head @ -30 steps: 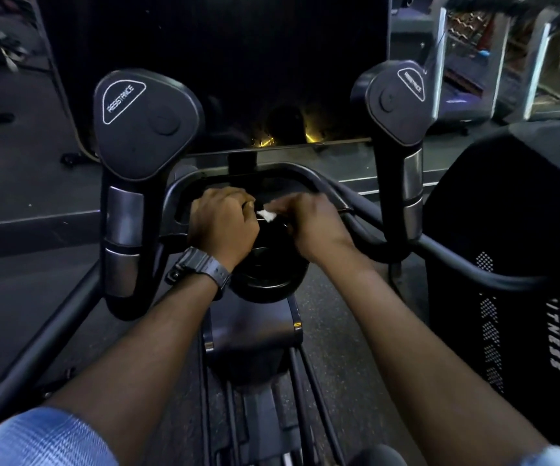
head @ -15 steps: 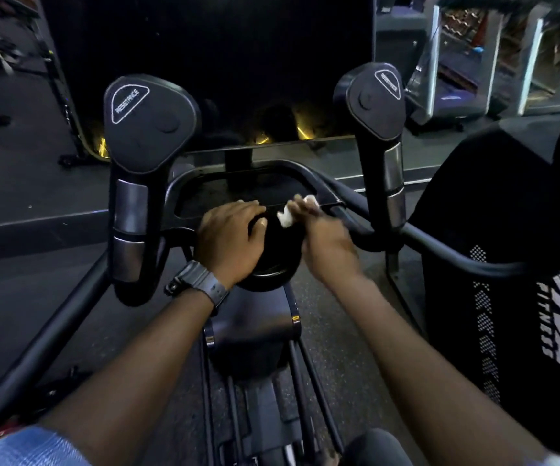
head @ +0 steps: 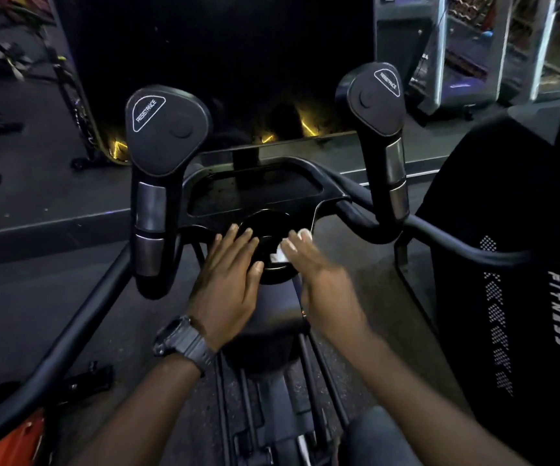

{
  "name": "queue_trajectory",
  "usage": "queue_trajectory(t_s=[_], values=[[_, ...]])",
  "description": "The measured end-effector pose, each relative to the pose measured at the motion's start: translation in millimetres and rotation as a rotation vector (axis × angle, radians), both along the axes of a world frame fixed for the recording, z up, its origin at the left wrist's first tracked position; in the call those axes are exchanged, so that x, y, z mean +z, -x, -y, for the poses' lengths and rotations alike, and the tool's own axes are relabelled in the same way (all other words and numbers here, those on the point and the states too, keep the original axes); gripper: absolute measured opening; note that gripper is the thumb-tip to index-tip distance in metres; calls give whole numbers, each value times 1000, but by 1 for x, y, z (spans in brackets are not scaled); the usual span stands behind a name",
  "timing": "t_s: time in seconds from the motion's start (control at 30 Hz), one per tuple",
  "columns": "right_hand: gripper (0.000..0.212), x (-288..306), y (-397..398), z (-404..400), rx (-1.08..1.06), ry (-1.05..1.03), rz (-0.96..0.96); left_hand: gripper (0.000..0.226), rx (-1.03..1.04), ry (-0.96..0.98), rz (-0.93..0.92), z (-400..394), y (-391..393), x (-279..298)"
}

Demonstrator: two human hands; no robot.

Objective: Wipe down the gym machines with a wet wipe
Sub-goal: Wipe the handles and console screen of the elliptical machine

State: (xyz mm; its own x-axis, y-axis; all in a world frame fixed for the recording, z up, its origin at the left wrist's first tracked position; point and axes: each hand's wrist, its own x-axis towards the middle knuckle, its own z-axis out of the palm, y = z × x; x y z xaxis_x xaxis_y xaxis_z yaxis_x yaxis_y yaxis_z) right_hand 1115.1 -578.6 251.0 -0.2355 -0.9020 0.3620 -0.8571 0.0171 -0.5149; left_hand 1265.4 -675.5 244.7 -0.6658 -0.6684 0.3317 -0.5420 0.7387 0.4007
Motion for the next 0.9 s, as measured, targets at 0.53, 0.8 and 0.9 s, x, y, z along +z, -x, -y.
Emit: queue_trajectory(t_s=[0.53,0.8,0.9], values=[[50,6,-3,50,-296,176,812,45,-27,-19,-26,-8,-8,3],[34,-10,-48,-9,-276,357,734,44,3,6,-64,-9,-5,1],[22,-11,-22,3,-410,444,702,43,-1,-5,-74,-7,-6,3]])
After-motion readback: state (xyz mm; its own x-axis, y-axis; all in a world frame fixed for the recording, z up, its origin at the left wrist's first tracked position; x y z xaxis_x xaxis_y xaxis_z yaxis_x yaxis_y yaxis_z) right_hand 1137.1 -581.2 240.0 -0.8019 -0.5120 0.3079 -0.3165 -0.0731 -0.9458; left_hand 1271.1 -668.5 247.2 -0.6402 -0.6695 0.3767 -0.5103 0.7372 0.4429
